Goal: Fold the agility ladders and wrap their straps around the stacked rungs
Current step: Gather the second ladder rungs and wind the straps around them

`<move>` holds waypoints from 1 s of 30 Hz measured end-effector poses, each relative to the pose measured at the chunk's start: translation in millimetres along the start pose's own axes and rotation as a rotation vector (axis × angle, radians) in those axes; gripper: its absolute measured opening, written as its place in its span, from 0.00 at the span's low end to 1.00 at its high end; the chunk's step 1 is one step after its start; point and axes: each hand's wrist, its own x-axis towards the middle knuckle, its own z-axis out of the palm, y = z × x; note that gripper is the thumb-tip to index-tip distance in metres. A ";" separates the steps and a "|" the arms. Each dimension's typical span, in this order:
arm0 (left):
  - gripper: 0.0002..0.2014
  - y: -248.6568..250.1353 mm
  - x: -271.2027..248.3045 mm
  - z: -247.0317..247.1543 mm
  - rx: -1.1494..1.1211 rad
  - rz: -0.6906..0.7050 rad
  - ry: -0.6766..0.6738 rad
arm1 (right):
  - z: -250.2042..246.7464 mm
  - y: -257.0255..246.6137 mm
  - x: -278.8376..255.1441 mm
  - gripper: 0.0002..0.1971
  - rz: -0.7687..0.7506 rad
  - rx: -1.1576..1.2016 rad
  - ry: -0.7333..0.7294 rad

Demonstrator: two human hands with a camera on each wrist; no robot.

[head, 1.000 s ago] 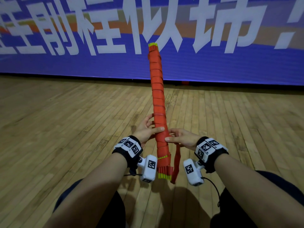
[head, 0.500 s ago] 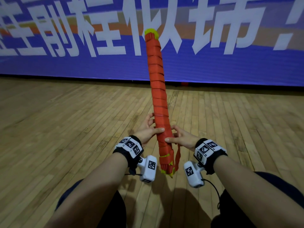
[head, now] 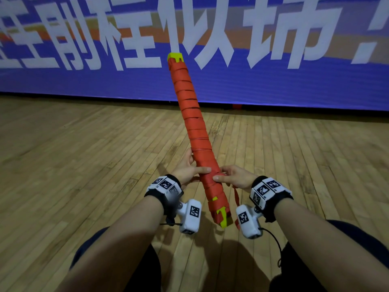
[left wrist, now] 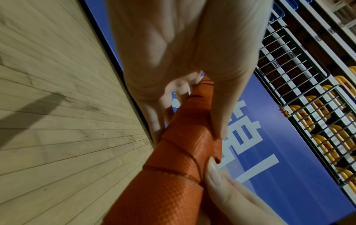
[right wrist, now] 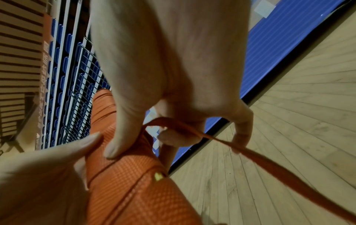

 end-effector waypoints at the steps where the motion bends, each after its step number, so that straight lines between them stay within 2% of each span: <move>1: 0.36 0.5 0.3 0.0 -0.007 0.003 -0.003 | -0.7 -0.3 0.4 0.13 -0.010 -0.035 -0.014; 5: 0.35 5.8 4.5 -0.3 0.024 -0.013 -0.015 | 2.3 -0.7 2.5 0.18 -0.036 -0.038 0.030; 8: 0.33 6.0 5.6 2.0 0.146 -0.044 0.049 | 11.2 3.1 5.9 0.15 -0.031 -0.118 0.081; 11: 0.31 3.5 6.5 2.8 0.171 -0.043 0.125 | 16.4 1.9 7.1 0.09 -0.023 -0.162 0.108; 14: 0.30 3.3 6.8 3.3 0.156 -0.046 0.136 | 15.9 0.8 6.8 0.11 -0.014 -0.132 0.131; 16: 0.29 3.1 5.9 3.3 0.142 -0.044 0.137 | 10.3 0.4 6.3 0.11 -0.011 -0.081 0.112; 20: 0.27 4.8 3.7 1.6 0.098 -0.022 0.111 | -3.0 -4.1 -0.4 0.04 -0.039 0.063 -0.015; 22: 0.26 5.1 2.8 1.1 0.082 -0.010 0.109 | -3.4 -5.2 -3.1 0.02 -0.061 0.098 -0.030; 27: 0.26 7.0 2.4 2.0 0.087 0.002 0.124 | -2.3 -1.1 2.7 0.05 -0.094 -0.045 0.043; 30: 0.30 6.2 2.1 4.7 0.177 -0.017 0.151 | -1.0 1.4 5.7 0.08 -0.078 -0.116 0.083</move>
